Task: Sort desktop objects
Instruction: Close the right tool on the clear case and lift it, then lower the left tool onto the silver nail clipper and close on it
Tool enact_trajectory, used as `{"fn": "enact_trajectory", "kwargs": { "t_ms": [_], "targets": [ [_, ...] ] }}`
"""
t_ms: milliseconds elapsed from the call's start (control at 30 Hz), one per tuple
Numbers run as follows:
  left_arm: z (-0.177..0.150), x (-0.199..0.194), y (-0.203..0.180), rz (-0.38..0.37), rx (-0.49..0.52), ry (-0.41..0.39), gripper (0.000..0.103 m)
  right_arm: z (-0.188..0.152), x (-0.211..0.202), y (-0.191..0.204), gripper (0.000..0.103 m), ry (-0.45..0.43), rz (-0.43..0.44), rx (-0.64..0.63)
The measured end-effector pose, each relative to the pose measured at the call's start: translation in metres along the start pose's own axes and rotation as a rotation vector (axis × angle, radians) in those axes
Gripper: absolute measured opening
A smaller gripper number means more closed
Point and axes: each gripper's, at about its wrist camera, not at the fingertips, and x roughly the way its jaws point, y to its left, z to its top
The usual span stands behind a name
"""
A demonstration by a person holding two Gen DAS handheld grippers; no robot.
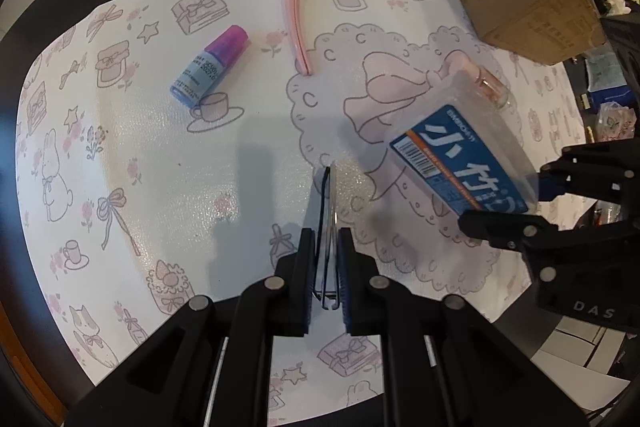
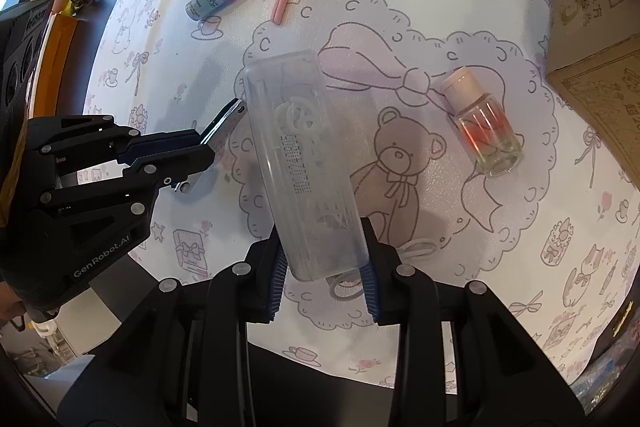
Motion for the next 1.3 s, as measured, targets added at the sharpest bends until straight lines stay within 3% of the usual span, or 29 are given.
{"fn": "enact_trajectory", "kwargs": {
  "t_ms": [67,233,333,433,667,900,1000,1133,1167,1300],
  "targets": [
    [-0.017,-0.009,0.003,0.004,-0.008,-0.005,0.011,-0.003,0.000,0.008,0.033,-0.006,-0.004,-0.001],
    [-0.017,-0.030,0.008,0.009,-0.037,-0.016,0.011,-0.012,0.003,0.043,0.033,-0.037,-0.017,0.000],
    [-0.013,-0.033,-0.005,0.011,-0.043,-0.025,0.001,-0.024,-0.012,0.045,0.033,-0.060,-0.014,0.007],
    [-0.012,-0.041,-0.011,0.017,-0.041,-0.036,0.001,-0.024,-0.024,0.045,0.033,-0.093,-0.013,0.016],
    [-0.007,-0.021,-0.030,0.021,-0.024,-0.035,0.001,-0.032,-0.041,0.043,0.033,-0.131,-0.024,0.023],
    [-0.012,-0.001,-0.019,0.002,-0.044,0.006,0.003,-0.034,-0.038,0.041,0.033,-0.119,-0.023,0.025],
    [-0.013,0.008,-0.014,-0.006,-0.053,0.023,0.016,-0.032,-0.035,0.041,0.033,-0.110,-0.021,0.019],
    [-0.016,0.010,-0.009,-0.001,-0.072,0.019,0.052,-0.030,-0.033,0.038,0.033,-0.100,-0.019,0.021],
    [-0.017,0.010,-0.010,0.011,-0.067,0.017,0.056,-0.030,-0.032,0.038,0.033,-0.098,-0.018,0.022],
    [-0.019,0.014,-0.012,0.040,-0.041,0.030,0.057,-0.028,-0.030,0.037,0.033,-0.095,-0.016,0.022]
  ]
}}
